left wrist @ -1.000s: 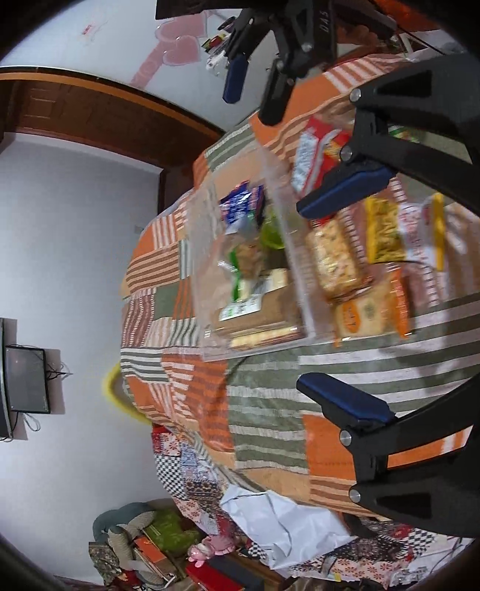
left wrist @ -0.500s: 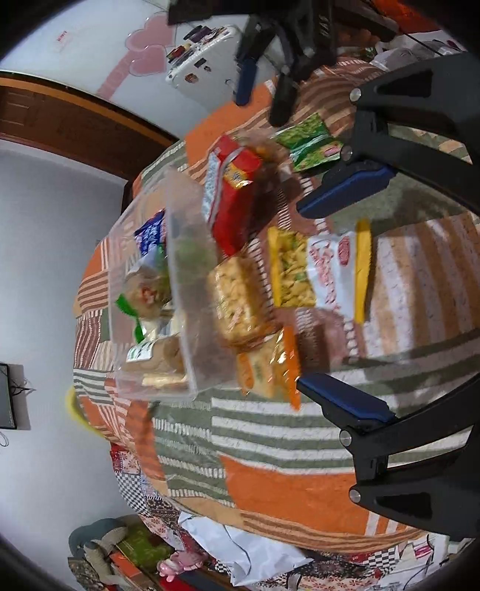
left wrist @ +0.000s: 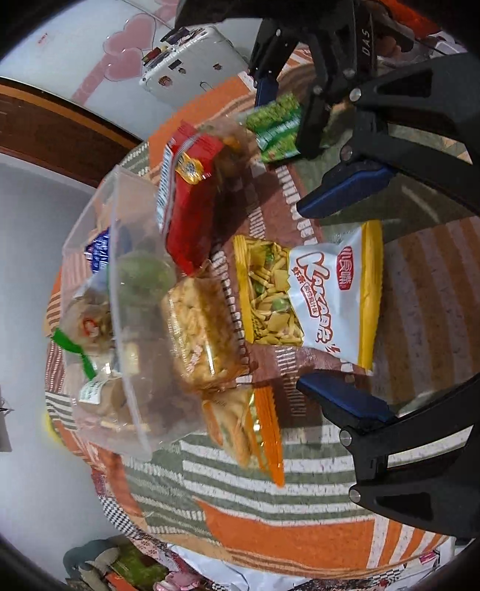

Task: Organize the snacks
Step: 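Move both open tools back toward the remaining snacks, then grasp yellow-and-white chip bag with left tool while right grasps green pea bag, then drop chip bag into clear box with left tool while right drops pea bag in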

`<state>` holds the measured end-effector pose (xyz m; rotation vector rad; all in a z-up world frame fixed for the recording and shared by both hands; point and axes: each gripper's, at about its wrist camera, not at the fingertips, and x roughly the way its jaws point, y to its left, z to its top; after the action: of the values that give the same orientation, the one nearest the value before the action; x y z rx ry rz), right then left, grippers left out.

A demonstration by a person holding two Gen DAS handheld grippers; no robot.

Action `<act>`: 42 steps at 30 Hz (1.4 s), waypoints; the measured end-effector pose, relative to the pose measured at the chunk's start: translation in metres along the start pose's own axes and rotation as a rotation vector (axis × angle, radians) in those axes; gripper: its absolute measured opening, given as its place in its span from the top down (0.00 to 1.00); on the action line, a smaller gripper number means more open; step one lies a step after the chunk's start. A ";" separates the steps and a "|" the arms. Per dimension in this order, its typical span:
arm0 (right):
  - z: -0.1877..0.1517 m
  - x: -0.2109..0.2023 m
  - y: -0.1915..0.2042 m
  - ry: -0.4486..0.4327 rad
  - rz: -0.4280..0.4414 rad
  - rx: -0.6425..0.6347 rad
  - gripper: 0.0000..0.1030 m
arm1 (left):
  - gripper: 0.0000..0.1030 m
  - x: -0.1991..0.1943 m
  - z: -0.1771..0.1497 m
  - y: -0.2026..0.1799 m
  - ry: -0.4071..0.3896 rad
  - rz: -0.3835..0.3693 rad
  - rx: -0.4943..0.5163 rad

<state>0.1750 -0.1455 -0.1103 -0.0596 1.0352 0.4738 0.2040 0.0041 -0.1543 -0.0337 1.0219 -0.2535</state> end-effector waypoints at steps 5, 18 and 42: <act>0.000 -0.001 -0.002 -0.017 0.011 0.010 0.58 | 0.21 0.009 0.000 0.003 -0.008 -0.003 -0.019; 0.002 -0.020 0.001 -0.082 0.039 0.023 0.75 | 0.49 -0.019 0.003 0.004 -0.091 -0.009 0.004; 0.060 -0.085 -0.010 -0.338 0.008 0.040 0.76 | 0.49 -0.082 0.064 0.001 -0.299 -0.004 0.005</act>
<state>0.1921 -0.1684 -0.0098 0.0591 0.7135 0.4520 0.2178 0.0174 -0.0525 -0.0670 0.7234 -0.2467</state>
